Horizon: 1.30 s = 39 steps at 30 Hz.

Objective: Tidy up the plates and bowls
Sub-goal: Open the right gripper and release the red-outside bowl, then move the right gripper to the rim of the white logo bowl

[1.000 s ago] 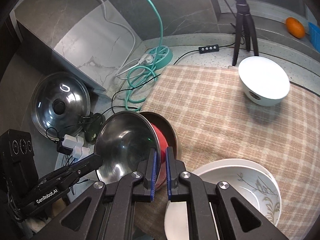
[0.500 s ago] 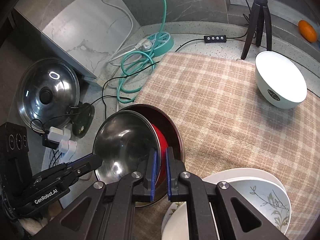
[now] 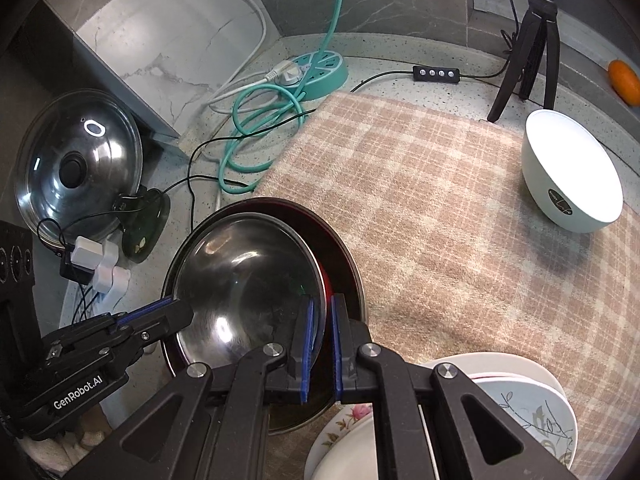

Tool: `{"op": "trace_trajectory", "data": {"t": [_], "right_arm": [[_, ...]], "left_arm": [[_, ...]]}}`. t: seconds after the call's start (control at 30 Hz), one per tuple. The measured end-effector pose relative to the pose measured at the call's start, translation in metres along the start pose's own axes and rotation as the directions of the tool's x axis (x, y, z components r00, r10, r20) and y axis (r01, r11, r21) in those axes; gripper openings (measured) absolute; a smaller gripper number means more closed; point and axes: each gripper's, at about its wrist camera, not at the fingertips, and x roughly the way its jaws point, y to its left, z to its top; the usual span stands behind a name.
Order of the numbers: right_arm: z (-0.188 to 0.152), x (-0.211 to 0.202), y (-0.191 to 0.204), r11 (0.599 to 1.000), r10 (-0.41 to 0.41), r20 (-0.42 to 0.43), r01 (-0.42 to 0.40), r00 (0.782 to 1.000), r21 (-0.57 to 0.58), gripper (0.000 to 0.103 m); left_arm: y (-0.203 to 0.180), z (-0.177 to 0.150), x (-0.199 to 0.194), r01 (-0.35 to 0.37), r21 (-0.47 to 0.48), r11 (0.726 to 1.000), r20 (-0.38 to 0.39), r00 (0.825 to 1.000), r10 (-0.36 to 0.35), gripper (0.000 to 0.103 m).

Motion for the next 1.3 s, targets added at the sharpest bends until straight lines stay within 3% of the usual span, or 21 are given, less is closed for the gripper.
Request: {"op": "trace_trajectory", "data": {"t": [0.37, 0.47, 0.8, 1.3], "right_arm": [[-0.001, 0.000, 0.005, 0.999, -0.021, -0.012, 0.021, 1.000, -0.033, 0.014], [-0.001, -0.002, 0.006, 0.999, -0.024, -0.001, 0.024, 1.000, -0.035, 0.021], [0.000, -0.017, 0.008, 1.000, -0.004, 0.047, 0.006, 0.999, -0.031, 0.024], [-0.003, -0.076, -0.023, 0.999, 0.032, 0.165, -0.038, 0.986, 0.032, 0.024]], "left_arm": [[0.000, 0.001, 0.001, -0.005, 0.003, 1.000, -0.013, 1.000, 0.005, 0.008], [0.001, 0.002, 0.001, -0.002, -0.006, 1.000, -0.013, 1.000, 0.002, 0.009], [-0.004, 0.003, -0.012, 0.007, 0.013, 1.000, 0.023, 1.000, -0.007, 0.009], [-0.063, 0.011, -0.033, -0.009, 0.149, 0.989, 0.097, 0.995, -0.006, 0.009]]}}
